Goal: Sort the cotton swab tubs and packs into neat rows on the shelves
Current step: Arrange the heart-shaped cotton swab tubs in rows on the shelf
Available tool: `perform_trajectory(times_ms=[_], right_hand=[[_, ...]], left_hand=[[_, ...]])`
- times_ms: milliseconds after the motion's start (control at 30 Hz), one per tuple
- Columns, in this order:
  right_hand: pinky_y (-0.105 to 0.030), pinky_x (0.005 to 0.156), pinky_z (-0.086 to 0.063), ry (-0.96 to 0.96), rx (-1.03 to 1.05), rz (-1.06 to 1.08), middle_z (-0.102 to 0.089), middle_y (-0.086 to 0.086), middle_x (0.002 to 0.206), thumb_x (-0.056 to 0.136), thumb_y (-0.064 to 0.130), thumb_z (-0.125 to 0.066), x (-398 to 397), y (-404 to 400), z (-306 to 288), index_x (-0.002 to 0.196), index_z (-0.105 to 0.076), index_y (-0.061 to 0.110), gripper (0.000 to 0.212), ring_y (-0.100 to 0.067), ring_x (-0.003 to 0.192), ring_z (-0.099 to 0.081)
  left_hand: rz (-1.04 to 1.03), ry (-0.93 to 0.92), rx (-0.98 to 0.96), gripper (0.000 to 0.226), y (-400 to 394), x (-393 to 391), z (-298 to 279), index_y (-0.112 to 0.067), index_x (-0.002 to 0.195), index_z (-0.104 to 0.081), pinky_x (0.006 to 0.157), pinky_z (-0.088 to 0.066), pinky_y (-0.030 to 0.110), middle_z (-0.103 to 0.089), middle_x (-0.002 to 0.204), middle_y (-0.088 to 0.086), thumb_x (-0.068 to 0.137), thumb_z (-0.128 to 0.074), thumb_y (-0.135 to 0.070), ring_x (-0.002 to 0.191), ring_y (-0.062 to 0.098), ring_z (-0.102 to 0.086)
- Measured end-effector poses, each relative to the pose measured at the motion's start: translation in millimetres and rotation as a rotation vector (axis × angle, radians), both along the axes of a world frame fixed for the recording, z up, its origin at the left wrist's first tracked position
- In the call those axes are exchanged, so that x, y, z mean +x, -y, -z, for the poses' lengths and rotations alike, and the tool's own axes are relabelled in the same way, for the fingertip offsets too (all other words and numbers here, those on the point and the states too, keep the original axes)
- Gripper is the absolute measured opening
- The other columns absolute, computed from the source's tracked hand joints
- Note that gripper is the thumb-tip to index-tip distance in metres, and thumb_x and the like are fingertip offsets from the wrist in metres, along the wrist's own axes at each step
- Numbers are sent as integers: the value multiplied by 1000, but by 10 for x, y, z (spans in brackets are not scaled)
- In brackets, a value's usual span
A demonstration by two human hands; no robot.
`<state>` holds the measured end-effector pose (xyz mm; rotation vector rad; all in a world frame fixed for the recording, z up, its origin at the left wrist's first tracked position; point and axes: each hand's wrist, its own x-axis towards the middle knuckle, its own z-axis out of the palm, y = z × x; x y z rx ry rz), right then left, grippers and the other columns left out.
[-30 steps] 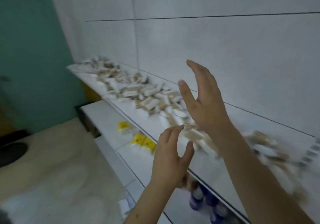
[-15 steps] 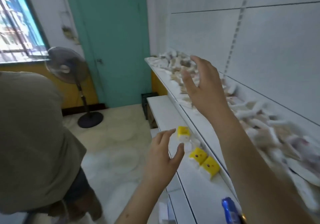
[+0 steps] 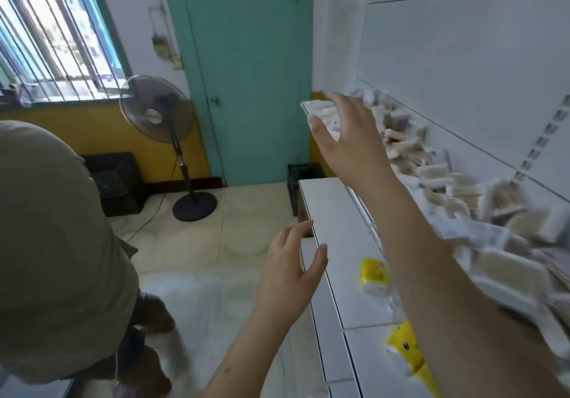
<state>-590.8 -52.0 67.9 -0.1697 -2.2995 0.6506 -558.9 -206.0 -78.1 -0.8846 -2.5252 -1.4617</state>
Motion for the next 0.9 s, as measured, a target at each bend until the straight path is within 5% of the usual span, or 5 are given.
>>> perform_trajectory(times_ms=[233, 333, 500, 633, 900], right_hand=[[-36, 116, -28, 24, 10, 38, -40, 1, 152, 100, 52, -41, -1354, -9, 198, 148, -38, 18, 59, -17, 141, -31], [-38, 116, -29, 28, 14, 68, -42, 1, 151, 100, 53, -40, -1927, 18, 135, 148, -38, 19, 59, -18, 140, -33], [-33, 112, -30, -9, 36, 149, -44, -2, 149, 101, 49, -43, -2583, -99, -6, 147, -40, 15, 57, -17, 137, -37], [-37, 113, -36, -28, 6, 213, -44, 0, 148, 101, 49, -43, -2950, -377, 30, 146, -41, 18, 55, -15, 136, -39], [-44, 113, -36, -50, -23, 333, -42, -1, 150, 100, 54, -41, -3832, -1364, 21, 147, -40, 19, 58, -19, 137, -38]], left_hand=[[53, 23, 23, 43, -57, -1450, 128, -33, 140, -47, 85, -37, 3, -43, 118, -32, 98, -56, -39, 105, -17, -47], [102, 16, 27, 46, -65, -2123, 88, -27, 142, -47, 85, -32, -4, -48, 123, -19, 98, -56, -38, 111, -20, -41], [176, 1, 19, 46, -223, -3043, -37, -30, 142, -45, 83, -39, 1, -48, 124, -19, 99, -53, -41, 106, -7, -48], [258, -11, 16, 47, -519, -3566, -24, -32, 143, -44, 101, -46, 27, -48, 133, -16, 98, -53, -43, 122, 2, -47], [381, -71, 19, 47, -1485, -4617, 79, -35, 143, -43, 102, -42, 21, -43, 138, -21, 99, -52, -45, 126, -2, -44]])
